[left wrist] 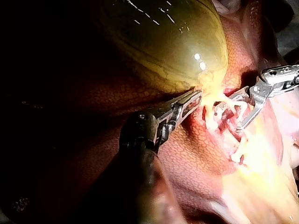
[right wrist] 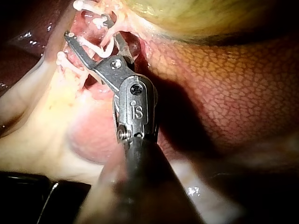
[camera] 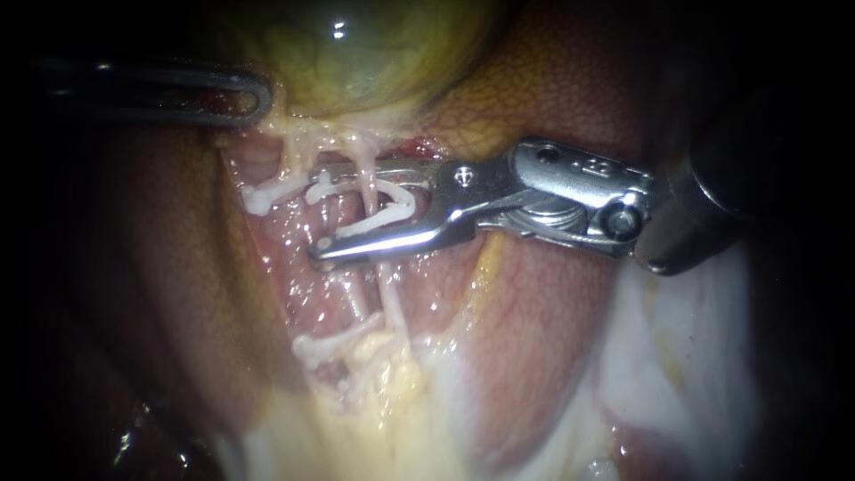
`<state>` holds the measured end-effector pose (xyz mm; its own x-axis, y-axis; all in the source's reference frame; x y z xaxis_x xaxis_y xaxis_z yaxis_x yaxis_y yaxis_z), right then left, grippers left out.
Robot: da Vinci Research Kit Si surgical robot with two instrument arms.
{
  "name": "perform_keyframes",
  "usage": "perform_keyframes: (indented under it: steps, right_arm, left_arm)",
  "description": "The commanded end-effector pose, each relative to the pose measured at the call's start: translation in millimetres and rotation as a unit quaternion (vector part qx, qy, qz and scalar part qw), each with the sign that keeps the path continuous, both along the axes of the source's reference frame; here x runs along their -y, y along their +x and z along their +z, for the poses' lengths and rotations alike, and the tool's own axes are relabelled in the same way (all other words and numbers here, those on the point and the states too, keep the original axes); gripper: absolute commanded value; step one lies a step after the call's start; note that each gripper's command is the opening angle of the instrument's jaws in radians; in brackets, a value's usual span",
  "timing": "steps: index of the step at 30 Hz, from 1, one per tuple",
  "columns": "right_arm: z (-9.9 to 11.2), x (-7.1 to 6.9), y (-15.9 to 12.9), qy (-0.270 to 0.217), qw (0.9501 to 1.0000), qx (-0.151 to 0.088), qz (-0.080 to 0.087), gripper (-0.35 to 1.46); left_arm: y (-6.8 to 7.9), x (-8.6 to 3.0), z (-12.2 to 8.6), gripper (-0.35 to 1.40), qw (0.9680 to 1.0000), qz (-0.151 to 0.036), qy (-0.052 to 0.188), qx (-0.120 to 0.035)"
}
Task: Clipping first clip right tube
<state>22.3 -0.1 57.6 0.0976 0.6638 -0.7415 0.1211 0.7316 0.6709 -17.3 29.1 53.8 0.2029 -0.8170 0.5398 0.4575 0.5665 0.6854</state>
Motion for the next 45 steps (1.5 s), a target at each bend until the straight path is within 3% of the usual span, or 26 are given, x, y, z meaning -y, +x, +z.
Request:
perform_keyframes:
  steps: [1,9,28,38,42,45]
  right_arm:
    - [0.0,0.0,0.0,0.000,1.0000,0.000,0.000,0.45]
    - [-0.2,1.3,0.1,-0.001,0.9998,-0.010,-0.015,0.45]
    - [0.2,8.7,0.4,0.060,0.9927,-0.042,-0.096,0.42]
    - [0.3,9.1,0.1,0.073,0.9913,-0.041,-0.102,0.35]
    - [0.4,8.9,0.0,0.087,0.9902,-0.037,-0.102,0.18]
    - [0.4,8.8,-0.1,0.096,0.9894,-0.035,-0.103,-0.06]
  left_arm:
    - [-0.1,0.0,-0.1,-0.35,1.0000,0.001,0.001,0.001]
    - [-0.1,-0.1,-0.2,-0.35,1.0000,0.001,0.002,0.001]
    - [0.2,-0.2,-0.4,-0.35,1.0000,0.002,0.002,0.002]
    - [0.2,-0.1,-0.5,-0.35,1.0000,0.002,0.003,0.002]
    - [0.2,-0.1,-0.5,-0.35,1.0000,0.002,0.003,0.002]
    - [0.2,-0.1,-0.5,-0.35,1.0000,0.002,0.003,0.002]
